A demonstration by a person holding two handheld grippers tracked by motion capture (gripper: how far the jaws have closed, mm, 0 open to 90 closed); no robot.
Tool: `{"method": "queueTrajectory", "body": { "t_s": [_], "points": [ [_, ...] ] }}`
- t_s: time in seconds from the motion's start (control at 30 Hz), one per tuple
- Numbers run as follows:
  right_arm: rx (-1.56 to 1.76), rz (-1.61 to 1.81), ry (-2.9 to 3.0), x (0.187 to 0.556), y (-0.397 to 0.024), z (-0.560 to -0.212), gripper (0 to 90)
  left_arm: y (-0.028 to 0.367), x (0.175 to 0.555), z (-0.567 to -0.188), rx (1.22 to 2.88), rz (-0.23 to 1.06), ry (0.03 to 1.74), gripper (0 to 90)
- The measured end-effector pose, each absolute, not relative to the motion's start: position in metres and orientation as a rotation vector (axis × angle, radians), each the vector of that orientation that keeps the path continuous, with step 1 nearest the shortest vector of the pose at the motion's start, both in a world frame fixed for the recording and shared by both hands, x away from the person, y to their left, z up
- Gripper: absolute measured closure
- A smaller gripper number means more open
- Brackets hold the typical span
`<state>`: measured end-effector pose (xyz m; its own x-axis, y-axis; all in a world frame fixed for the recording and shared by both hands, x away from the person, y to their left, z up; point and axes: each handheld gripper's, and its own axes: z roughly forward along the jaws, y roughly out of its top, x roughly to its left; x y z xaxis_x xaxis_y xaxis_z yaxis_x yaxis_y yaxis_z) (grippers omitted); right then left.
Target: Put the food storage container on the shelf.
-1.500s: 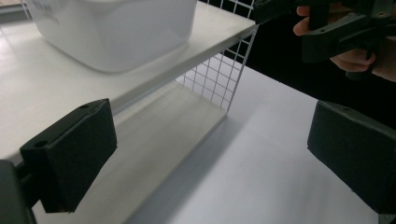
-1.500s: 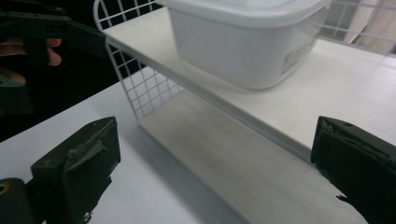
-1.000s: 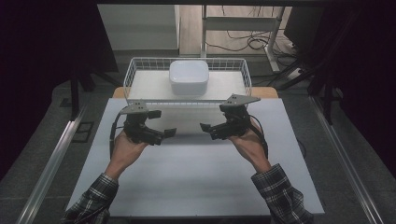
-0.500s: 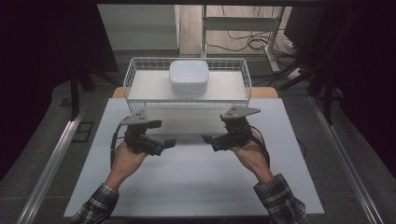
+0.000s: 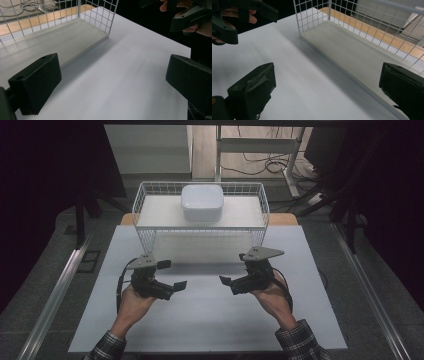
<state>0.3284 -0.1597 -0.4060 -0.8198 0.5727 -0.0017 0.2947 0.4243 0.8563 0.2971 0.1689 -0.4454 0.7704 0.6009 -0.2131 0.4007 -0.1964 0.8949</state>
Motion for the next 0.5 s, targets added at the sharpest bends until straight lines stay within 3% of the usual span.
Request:
{"method": "queueTrajectory", "body": {
  "t_s": [0.5],
  "points": [
    [0.798,1.302,2.373,0.311,-0.172,-0.435,0.9,0.163,0.274,-0.486,1.803,0.213,0.788,1.0]
  ]
}}
